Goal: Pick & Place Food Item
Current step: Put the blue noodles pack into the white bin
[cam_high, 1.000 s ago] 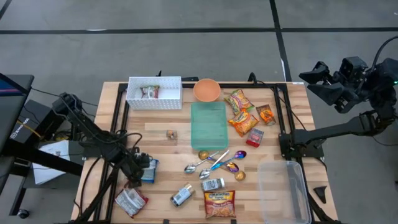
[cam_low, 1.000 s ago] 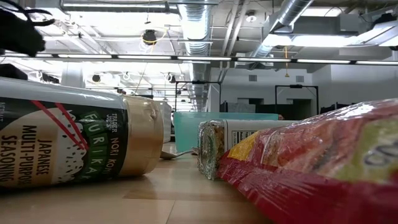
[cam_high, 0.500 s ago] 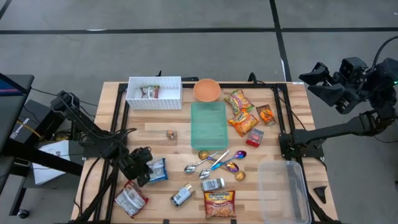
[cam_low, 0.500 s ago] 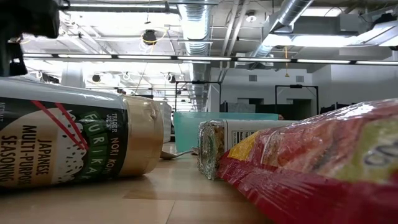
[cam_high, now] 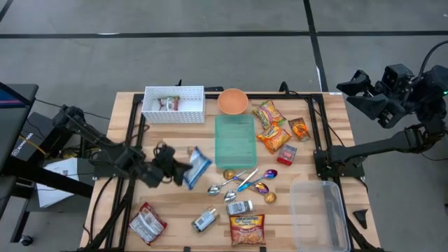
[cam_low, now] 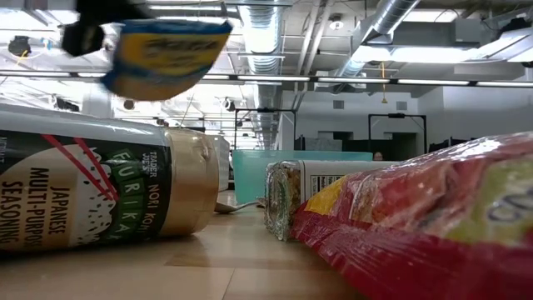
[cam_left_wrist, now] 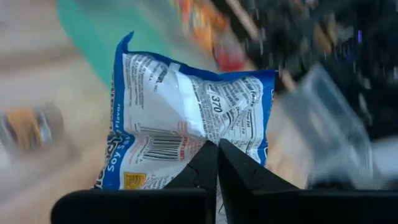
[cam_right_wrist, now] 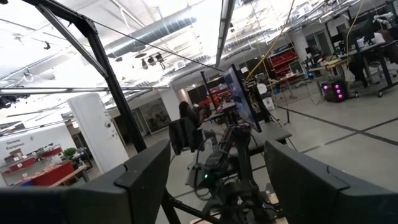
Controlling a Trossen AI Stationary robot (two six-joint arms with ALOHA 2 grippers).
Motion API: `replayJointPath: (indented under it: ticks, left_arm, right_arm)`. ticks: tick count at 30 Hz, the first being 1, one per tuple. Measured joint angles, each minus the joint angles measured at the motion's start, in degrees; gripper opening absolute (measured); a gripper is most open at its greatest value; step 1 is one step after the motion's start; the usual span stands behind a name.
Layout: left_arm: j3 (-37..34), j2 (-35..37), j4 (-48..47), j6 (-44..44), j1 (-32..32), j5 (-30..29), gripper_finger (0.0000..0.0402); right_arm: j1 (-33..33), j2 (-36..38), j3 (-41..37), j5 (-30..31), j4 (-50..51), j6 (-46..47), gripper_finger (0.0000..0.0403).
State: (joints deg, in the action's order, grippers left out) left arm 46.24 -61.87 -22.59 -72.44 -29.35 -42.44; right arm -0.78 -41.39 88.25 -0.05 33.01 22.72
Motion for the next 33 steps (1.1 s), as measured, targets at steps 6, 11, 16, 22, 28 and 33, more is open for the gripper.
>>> replayJointPath:
  ticks: [6,11,16,22,28,33]
  left_arm:
    - [4.62,0.0,2.82,6.04,9.25,-8.44,0.0]
    - [5.05,-0.02,7.84,8.33,17.91,-15.07,0.0]
    - [5.05,-0.5,11.23,9.96,26.59,-16.63,0.0]
    - [5.05,-0.46,12.34,13.73,37.02,-11.36,0.0]
    - [5.03,-2.74,12.08,14.65,45.9,-4.25,0.0]
    - [5.03,-8.44,13.4,15.27,50.09,0.5,0.0]
  right_arm:
    - [0.0,0.0,0.0,0.0,0.09,-0.22,0.0255]
    - [-0.02,0.0,0.0,0.03,2.07,-0.72,0.0255]
    - [-0.02,0.0,0.0,0.04,2.82,-0.83,0.0255]
    - [-0.02,0.0,0.0,0.04,2.78,-1.77,0.0255]
    - [-0.01,0.0,0.0,0.04,2.72,-2.21,0.0255]
    - [-0.02,0.0,0.0,0.07,2.56,-2.19,0.0255]
